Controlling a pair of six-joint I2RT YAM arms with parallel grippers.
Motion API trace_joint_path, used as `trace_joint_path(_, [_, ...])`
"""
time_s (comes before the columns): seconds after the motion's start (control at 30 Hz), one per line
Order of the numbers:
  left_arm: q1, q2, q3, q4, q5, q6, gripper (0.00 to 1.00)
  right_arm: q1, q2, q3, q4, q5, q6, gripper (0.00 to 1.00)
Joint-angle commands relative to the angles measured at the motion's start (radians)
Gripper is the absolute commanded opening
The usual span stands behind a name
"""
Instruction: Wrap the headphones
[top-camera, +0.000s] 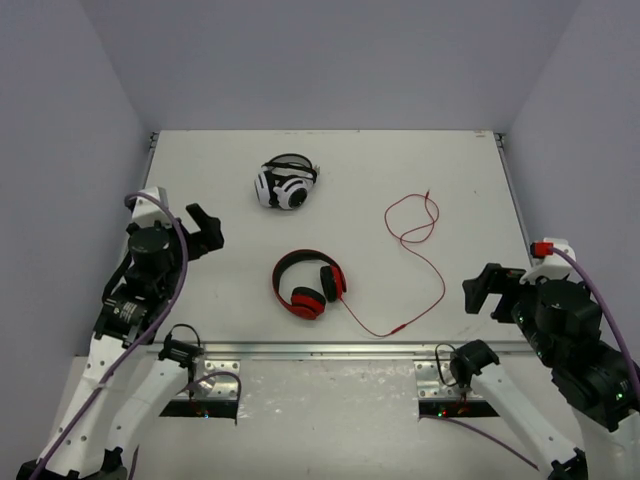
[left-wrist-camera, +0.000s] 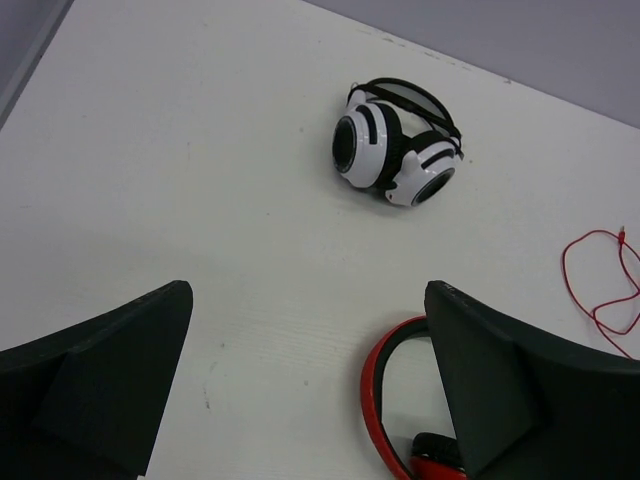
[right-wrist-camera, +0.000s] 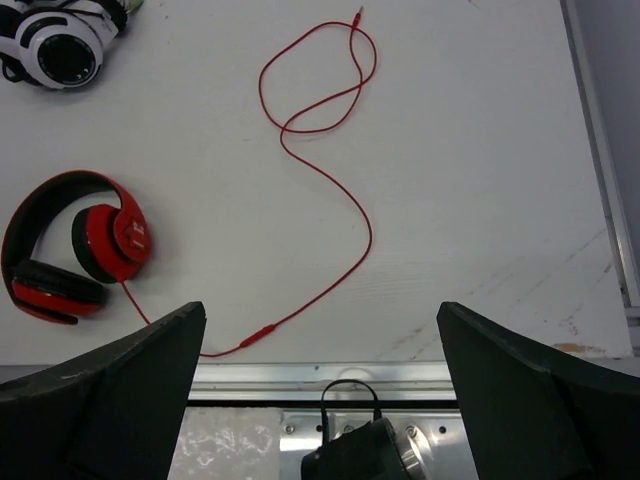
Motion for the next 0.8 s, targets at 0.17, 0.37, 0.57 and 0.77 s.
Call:
trace_joint_path(0.17, [-0.006, 0.198, 0.02, 0.091, 0.337, 0.094, 1.0, 0.004, -0.041, -0.075, 0.19, -0.265, -0.054, 0.99])
trace_joint_path(0.37, [-0.128, 0.593, 0.184, 0.046, 0.478, 0.191, 1.0, 0.004, 0.002, -0.112, 0.239, -0.395, -0.057, 0.99])
trace_joint_path(0.57, [-0.208, 0.898, 0.275, 0.03, 0.454, 0.278, 0.96, 0.004, -0.015, -0.182, 0.308, -0.608, -0.107, 0.99])
trace_joint_path(0.77, [-0.208, 1.118, 0.279, 0.016, 0.438, 0.307, 0.78, 0.004, -0.061, -0.237, 0.343, -0.645, -0.104, 0.99])
